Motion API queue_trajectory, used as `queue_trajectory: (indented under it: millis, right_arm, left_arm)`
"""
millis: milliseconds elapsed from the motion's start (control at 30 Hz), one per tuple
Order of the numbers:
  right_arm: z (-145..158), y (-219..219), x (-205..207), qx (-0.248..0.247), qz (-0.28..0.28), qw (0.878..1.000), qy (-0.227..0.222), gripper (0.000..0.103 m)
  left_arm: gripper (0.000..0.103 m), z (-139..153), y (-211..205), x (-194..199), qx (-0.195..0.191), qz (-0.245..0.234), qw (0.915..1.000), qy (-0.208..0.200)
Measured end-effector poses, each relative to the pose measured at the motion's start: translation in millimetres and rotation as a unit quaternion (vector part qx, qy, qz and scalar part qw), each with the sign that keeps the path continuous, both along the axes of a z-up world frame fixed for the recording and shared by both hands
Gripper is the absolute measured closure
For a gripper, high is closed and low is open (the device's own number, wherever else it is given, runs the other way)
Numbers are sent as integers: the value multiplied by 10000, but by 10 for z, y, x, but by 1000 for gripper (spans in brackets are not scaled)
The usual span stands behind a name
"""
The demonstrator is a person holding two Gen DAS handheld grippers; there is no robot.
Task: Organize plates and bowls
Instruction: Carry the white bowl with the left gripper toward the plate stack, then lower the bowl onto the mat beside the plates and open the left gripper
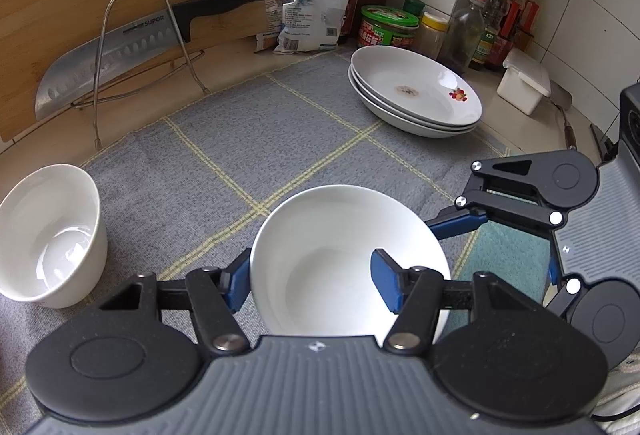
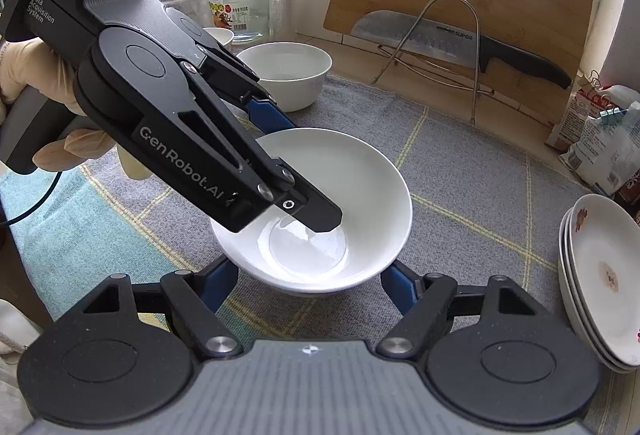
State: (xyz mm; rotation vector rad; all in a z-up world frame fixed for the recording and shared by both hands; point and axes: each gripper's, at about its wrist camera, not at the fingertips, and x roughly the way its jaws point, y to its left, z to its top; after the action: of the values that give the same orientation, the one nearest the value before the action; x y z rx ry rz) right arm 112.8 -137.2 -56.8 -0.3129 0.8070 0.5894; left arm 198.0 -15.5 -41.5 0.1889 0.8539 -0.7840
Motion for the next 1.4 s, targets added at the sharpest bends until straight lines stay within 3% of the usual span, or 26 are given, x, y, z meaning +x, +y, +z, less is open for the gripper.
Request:
queue_trajectory:
  millis: [600,667,767,833,900,1133,1400]
  right_arm:
    - [-66,-33,79,-14,-120,9999,98,21]
    - [-68,-37,83,-10,-128,9999,108,21]
    - [-65,-34,73,-19,-137,9999,58,19]
    - [-24,-52,51,71,-110,9999,-24,5]
    - [29,-89,41,224,-116,9996,-89,0]
    - [114,-154,48,333,-244,9991,-138,0]
    - [177,-172,8,425,-327,9985,-121,0]
  left_arm:
    - [42,-67,-59,38,-45,20,10000,46]
    - [37,-75,-63,32,-42,23,10000,40]
    - [17,-45,-62,-11,-95,59,9999,-96]
    - [8,-16,-60,-44,-62,92,9996,-251]
    - [8,15,-52,-69,-3,149,9991,-388]
    - [5,105,90,-232,-55,551,9957,-746]
    - [1,99,421,-443,48,1458,9811,-1269]
